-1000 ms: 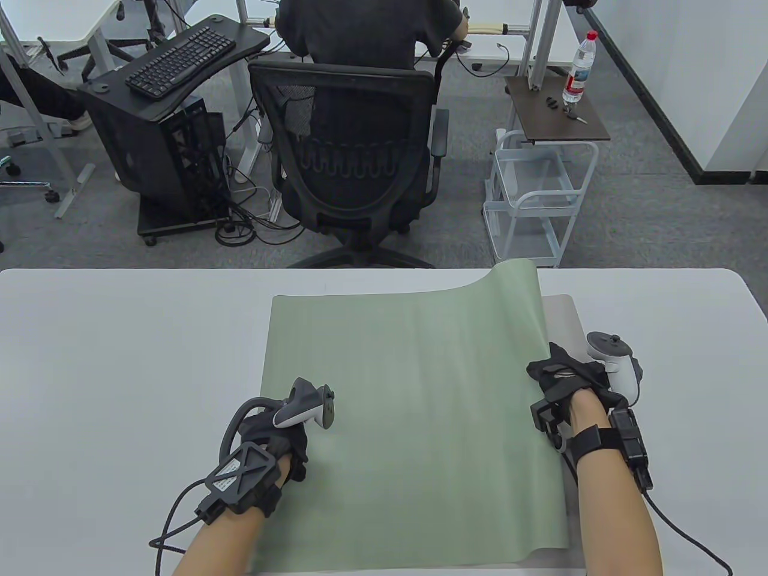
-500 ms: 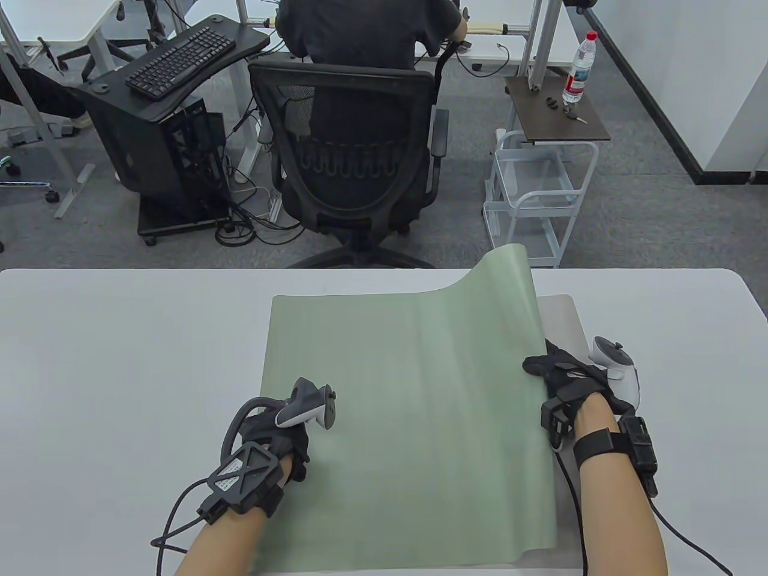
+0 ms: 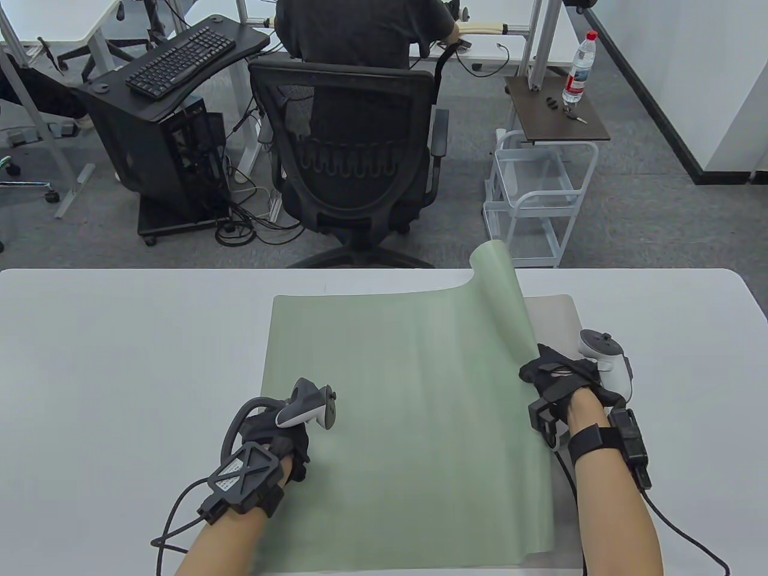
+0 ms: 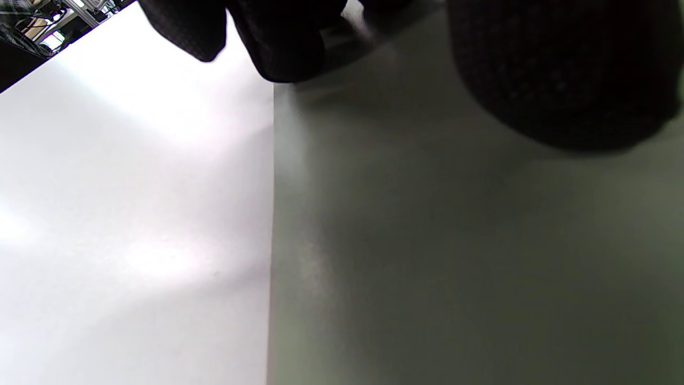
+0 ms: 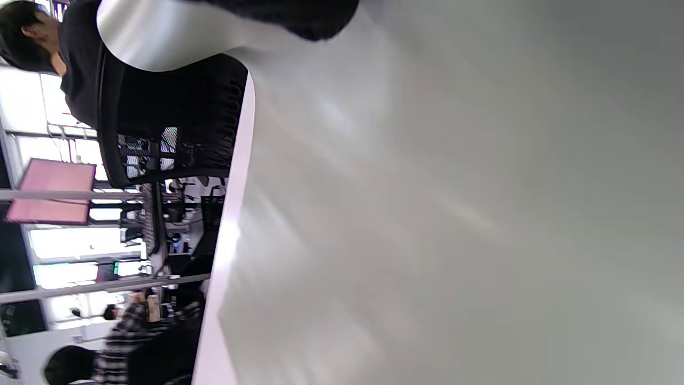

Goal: Unroll desk mats and stack together

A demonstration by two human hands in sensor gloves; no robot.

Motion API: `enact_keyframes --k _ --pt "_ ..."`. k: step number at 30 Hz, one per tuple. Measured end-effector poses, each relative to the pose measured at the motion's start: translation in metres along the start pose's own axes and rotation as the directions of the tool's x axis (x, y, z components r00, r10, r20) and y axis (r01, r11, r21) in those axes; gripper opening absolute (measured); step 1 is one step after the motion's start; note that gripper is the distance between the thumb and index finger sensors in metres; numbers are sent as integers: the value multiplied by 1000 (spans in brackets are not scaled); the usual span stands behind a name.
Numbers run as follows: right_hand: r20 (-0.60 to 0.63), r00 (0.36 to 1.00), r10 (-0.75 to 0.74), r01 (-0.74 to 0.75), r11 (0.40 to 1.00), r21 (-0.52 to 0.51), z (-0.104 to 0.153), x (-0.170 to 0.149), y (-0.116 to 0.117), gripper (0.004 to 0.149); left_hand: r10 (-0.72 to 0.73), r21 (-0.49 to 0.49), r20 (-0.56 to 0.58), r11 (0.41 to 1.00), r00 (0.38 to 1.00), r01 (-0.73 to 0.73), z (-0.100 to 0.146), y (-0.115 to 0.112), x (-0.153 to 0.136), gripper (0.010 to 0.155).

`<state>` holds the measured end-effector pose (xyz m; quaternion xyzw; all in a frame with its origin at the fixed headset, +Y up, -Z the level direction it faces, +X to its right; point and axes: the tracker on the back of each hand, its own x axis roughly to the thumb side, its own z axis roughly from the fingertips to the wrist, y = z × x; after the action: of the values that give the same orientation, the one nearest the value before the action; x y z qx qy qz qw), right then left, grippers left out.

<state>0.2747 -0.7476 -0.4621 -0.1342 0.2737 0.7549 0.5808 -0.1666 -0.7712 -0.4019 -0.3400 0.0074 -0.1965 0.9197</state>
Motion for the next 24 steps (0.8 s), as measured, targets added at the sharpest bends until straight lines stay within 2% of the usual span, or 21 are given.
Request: enact_keyframes --k 4,6,9,13,19,21,24 --pt "0 988 153 -153 988 -6 -3 9 10 78 -2 -4 -2 1000 1000 2 0 0 0 92" --pt "3 985 172 -172 985 4 -4 8 8 79 0 -4 -1 1000 1000 0 0 0 0 92" --pt "10 996 94 -94 995 35 -4 0 2 80 1 -2 2 1000 1000 -1 0 0 0 92" --pt "11 997 83 -83 996 24 -3 -5 -3 84 0 -2 2 1000 1000 0 0 0 1 92" --pt "-51 984 170 -175 975 -136 6 -1 -8 87 1 -2 2 1000 1000 -1 0 0 0 92" --pt "-121 959 256 -278 931 -236 9 2 -7 89 2 -1 3 1000 1000 -2 0 0 0 92" --pt "-213 908 360 -412 859 -304 9 6 -4 91 3 -1 3 1000 1000 -3 0 0 0 92"
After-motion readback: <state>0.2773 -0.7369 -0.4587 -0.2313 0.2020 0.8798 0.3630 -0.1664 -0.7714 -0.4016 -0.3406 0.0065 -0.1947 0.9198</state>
